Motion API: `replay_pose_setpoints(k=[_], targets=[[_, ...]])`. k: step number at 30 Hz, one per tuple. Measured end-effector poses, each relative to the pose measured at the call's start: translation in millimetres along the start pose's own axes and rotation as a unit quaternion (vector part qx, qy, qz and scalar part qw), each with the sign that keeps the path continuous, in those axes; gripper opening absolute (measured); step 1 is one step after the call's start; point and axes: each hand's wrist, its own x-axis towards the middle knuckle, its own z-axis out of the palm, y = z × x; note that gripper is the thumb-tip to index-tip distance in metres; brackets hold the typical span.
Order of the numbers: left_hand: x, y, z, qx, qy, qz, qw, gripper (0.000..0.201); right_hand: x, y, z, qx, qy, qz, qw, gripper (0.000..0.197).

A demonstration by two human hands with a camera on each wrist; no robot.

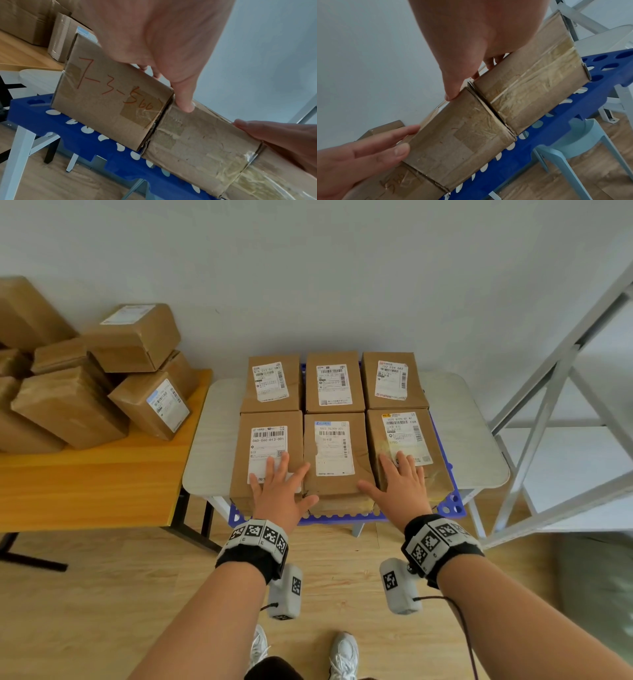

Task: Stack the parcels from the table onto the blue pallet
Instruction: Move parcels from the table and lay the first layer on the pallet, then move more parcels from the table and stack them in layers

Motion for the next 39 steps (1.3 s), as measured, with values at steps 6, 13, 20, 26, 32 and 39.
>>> replay_pose_setpoints(k=[6,13,20,26,32,39], targets=[[6,-2,-2,-0.003,-0.005,-0.001,1.0,0.067,6,-1,-1,-0.006,0.0,-0.004,1.0,0.085],[4,5,-14,-0.057,0.012,-0.023,0.998,0.065,5,-3,-12,0.06,0.004,0.009,0.998,0.08],[29,14,-53,-0.141,0.081,-0.073,0.984,0.055,34,-13,-49,0.168,0.055,0.03,0.984,0.065],[86,17,-87,-0.144,0.093,-0.084,0.982,0.055,79,-24,-80,0.159,0.074,0.013,0.984,0.061],[151,27,-111,-0.121,0.043,-0.095,0.987,0.062,128,-31,-99,0.155,0.036,0.048,0.986,0.059],[216,25,-116,-0.069,-0.055,-0.133,0.987,0.082,195,-30,-96,0.038,0.015,0.067,0.997,0.061]])
